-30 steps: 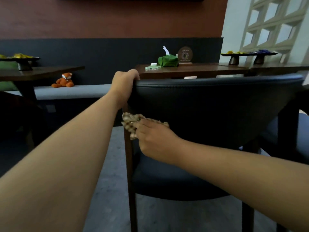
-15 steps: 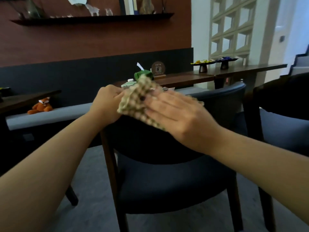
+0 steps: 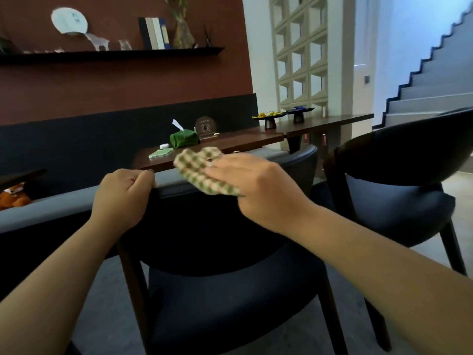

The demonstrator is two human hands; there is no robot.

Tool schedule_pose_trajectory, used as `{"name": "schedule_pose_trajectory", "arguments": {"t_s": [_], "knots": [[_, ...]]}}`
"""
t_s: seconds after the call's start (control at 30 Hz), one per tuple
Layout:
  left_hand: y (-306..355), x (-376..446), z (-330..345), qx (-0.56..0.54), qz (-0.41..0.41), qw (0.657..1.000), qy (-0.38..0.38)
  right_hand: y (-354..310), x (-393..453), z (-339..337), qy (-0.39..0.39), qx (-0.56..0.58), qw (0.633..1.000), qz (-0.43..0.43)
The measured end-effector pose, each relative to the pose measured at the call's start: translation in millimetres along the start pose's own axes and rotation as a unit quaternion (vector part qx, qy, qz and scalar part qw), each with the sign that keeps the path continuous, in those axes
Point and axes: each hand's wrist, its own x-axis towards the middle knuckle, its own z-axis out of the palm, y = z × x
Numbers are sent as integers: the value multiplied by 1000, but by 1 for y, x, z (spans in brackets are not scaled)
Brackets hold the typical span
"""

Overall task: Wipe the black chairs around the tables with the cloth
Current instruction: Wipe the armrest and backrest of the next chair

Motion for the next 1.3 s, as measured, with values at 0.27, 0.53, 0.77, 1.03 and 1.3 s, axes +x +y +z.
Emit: {"name": "schedule_pose_trajectory", "arguments": {"t_s": [0.27,0.53,0.77,1.03,1.3], "knots": [[-13,-27,10,6,65,996,66,5,-46,5,195,16,980,40],[-48,-102,0,-170,44,984,-16,-75,-141,130,-25,345,926,152],[-89,-215,67,-253,-208,945,16,-68,-172,197,-85,484,731,474],[-109,-262,119,-260,-308,915,-15,-50,-184,229,-208,539,670,466],[-122,-290,113,-268,-344,900,17,-48,-195,246,-222,563,643,469]]}}
